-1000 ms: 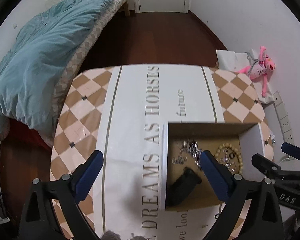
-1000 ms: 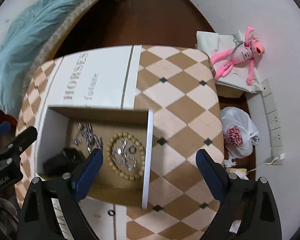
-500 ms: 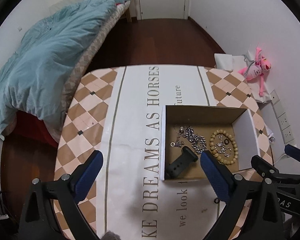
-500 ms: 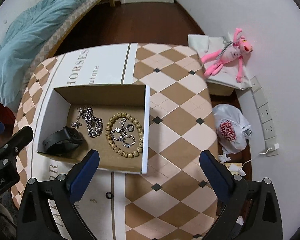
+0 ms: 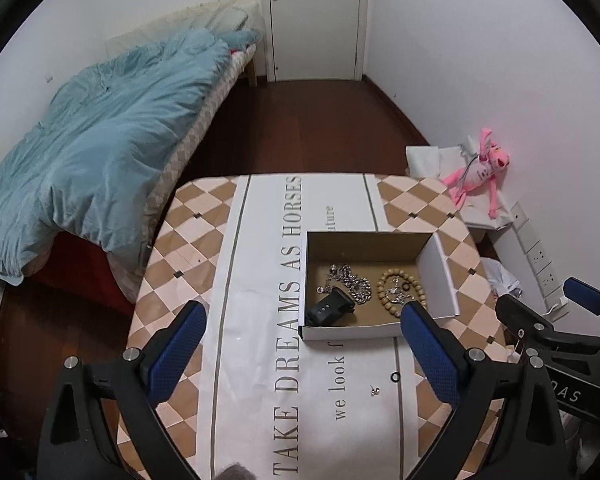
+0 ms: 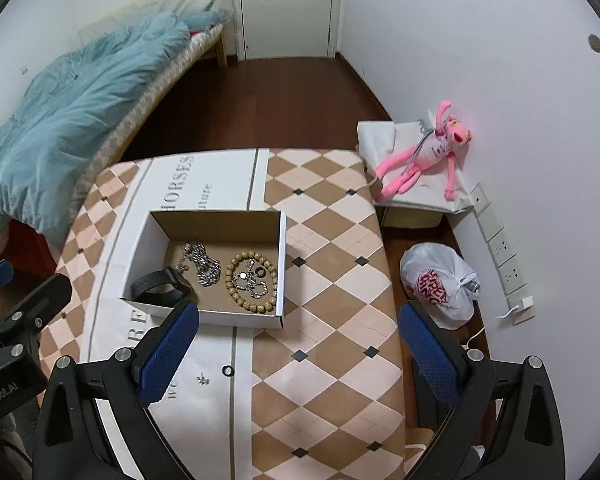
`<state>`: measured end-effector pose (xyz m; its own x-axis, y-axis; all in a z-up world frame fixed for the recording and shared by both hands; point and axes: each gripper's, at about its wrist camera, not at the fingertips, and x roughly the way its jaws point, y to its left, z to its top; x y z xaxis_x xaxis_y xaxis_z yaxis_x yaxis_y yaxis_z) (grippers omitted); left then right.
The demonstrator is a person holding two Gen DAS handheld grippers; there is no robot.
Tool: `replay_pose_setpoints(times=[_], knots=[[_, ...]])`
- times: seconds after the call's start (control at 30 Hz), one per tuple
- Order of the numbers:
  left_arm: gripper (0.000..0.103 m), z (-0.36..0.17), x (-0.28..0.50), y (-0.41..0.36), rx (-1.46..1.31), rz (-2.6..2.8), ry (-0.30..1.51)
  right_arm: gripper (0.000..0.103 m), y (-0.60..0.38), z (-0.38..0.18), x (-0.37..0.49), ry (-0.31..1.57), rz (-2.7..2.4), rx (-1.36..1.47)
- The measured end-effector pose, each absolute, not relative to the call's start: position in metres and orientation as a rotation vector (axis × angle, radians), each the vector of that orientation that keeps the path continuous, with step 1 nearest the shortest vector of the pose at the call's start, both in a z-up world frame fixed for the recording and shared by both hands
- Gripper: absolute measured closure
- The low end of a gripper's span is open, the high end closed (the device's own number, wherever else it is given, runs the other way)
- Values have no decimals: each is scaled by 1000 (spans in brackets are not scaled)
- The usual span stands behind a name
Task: Organize jewelry
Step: 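Lift both open tools up out of the box, then grasp the second small black ring with the right tool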
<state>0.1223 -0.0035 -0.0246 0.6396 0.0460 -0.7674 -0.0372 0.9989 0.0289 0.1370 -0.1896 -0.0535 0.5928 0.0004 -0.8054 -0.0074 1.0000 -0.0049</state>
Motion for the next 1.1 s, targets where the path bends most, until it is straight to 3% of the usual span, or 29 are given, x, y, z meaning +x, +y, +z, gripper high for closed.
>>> replay_pose_setpoints(times=[0.23, 0.5, 0.63, 0.8, 0.93, 1.0, 1.03, 1.1], knots=[[4, -15, 104, -4, -2, 74, 854, 2, -190, -45, 114, 924, 37, 38], [4, -84, 106, 10, 63, 188, 960, 2, -172, -132, 121, 1070, 92, 36], [4, -136, 111, 20, 66, 222, 1084, 31, -159, -184, 129, 1153, 131, 36], [4, -174, 111, 29, 61, 237, 1179, 44, -141, -215, 133, 1165, 166, 19], [4, -185, 112, 36, 37, 233, 1225, 60, -135, -225, 135, 1163, 164, 1], [4, -187, 112, 36, 32, 229, 1231, 71, -132, -226, 133, 1149, 164, -18], [4, -187, 111, 37, 29, 229, 1237, 86, -130, -226, 133, 1139, 161, -31], [4, -189, 111, 37, 26, 225, 1243, 91, -130, -225, 131, 1125, 168, -47]])
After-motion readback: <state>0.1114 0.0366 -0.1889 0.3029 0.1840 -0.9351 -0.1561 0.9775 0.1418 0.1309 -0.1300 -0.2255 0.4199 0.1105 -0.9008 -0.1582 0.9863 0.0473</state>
